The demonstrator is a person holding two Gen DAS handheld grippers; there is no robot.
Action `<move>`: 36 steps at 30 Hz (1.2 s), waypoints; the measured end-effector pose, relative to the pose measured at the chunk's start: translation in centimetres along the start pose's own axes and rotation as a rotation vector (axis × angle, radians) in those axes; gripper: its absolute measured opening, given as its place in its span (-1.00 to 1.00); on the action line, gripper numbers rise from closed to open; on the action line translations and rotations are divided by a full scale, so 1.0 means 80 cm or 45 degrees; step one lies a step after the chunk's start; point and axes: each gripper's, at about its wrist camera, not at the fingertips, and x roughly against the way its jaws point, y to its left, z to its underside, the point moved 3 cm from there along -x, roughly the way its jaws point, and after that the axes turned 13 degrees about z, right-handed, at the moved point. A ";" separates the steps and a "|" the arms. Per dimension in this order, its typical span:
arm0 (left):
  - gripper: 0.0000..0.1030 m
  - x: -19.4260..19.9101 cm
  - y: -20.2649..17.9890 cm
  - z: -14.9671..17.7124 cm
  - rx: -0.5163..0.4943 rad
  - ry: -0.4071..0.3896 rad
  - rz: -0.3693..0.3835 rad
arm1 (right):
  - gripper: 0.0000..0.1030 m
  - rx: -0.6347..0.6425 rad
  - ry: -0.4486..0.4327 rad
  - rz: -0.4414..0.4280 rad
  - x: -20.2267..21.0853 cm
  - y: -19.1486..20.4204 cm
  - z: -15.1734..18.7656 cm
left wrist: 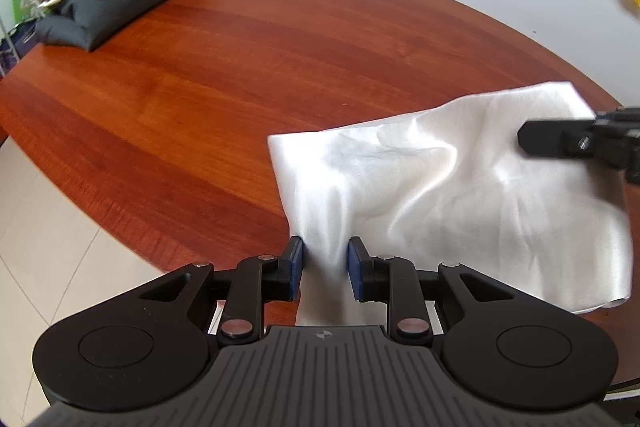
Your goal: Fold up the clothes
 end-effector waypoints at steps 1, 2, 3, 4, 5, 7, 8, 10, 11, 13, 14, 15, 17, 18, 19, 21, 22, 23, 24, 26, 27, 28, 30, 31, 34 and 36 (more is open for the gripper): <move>-0.48 -0.001 0.002 0.000 0.000 0.002 -0.003 | -0.83 -0.001 -0.008 -0.011 0.000 0.002 -0.003; -0.48 -0.001 0.004 0.000 -0.001 0.004 -0.006 | -0.82 -0.008 -0.010 -0.018 -0.002 0.003 -0.006; -0.48 -0.002 0.007 0.000 -0.002 0.006 -0.010 | -0.82 -0.019 -0.005 -0.022 -0.006 0.001 -0.008; -0.48 -0.004 0.008 0.000 -0.004 0.014 -0.010 | -0.82 -0.034 0.006 -0.022 -0.010 -0.002 -0.008; -0.48 -0.006 0.009 0.000 -0.007 0.022 -0.011 | -0.82 -0.055 0.023 -0.017 -0.015 -0.007 -0.007; -0.48 -0.009 0.008 0.002 -0.015 0.036 -0.014 | -0.82 -0.100 0.067 0.010 -0.028 -0.023 -0.002; -0.48 -0.010 0.007 0.003 -0.025 0.045 -0.015 | -0.81 -0.117 0.087 0.026 -0.032 -0.031 0.002; -0.48 -0.011 0.005 0.005 -0.040 0.056 -0.018 | -0.80 -0.145 0.129 0.047 -0.039 -0.046 0.011; -0.48 -0.012 0.004 0.006 -0.050 0.064 -0.019 | -0.78 -0.165 0.152 0.049 -0.042 -0.053 0.016; -0.48 -0.013 0.003 0.007 -0.065 0.076 -0.023 | -0.69 -0.203 0.182 0.051 -0.044 -0.066 0.025; -0.48 -0.013 0.002 0.007 -0.070 0.082 -0.024 | -0.67 -0.220 0.191 0.053 -0.043 -0.071 0.030; -0.48 -0.013 0.001 0.007 -0.075 0.086 -0.023 | -0.62 -0.235 0.199 0.057 -0.043 -0.076 0.035; -0.48 -0.013 -0.002 0.005 -0.096 0.097 -0.021 | -0.49 -0.255 0.214 0.059 -0.041 -0.083 0.043; -0.48 -0.013 -0.003 0.005 -0.100 0.098 -0.021 | -0.38 -0.259 0.217 0.061 -0.039 -0.085 0.049; -0.48 -0.012 -0.005 0.002 -0.114 0.100 -0.016 | -0.33 -0.262 0.219 0.063 -0.037 -0.086 0.054; -0.47 -0.010 -0.010 -0.005 -0.145 0.104 -0.004 | -0.25 -0.270 0.221 0.067 -0.033 -0.089 0.064; -0.45 -0.009 -0.013 -0.010 -0.171 0.108 0.007 | -0.22 -0.278 0.220 0.068 -0.031 -0.090 0.068; -0.44 -0.009 -0.018 -0.018 -0.209 0.114 0.022 | -0.16 -0.283 0.221 0.069 -0.029 -0.091 0.072; -0.43 -0.009 -0.021 -0.022 -0.235 0.118 0.031 | -0.12 -0.288 0.222 0.069 -0.027 -0.092 0.075; -0.38 -0.010 -0.029 -0.034 -0.296 0.129 0.053 | -0.07 -0.294 0.223 0.075 -0.019 -0.094 0.084; -0.38 -0.012 -0.034 -0.041 -0.337 0.137 0.067 | -0.06 -0.294 0.222 0.078 -0.014 -0.094 0.089; -0.37 -0.014 -0.038 -0.048 -0.369 0.145 0.079 | -0.06 -0.291 0.221 0.082 -0.010 -0.094 0.093; -0.37 -0.019 -0.047 -0.062 -0.429 0.161 0.103 | -0.04 -0.287 0.221 0.084 -0.001 -0.094 0.100; -0.36 -0.023 -0.052 -0.069 -0.460 0.173 0.119 | -0.02 -0.289 0.222 0.083 0.003 -0.095 0.103; -0.36 -0.034 -0.068 -0.091 -0.553 0.207 0.164 | -0.01 -0.301 0.230 0.080 0.013 -0.098 0.114; -0.35 -0.042 -0.078 -0.102 -0.632 0.232 0.190 | -0.01 -0.303 0.237 0.079 0.018 -0.099 0.122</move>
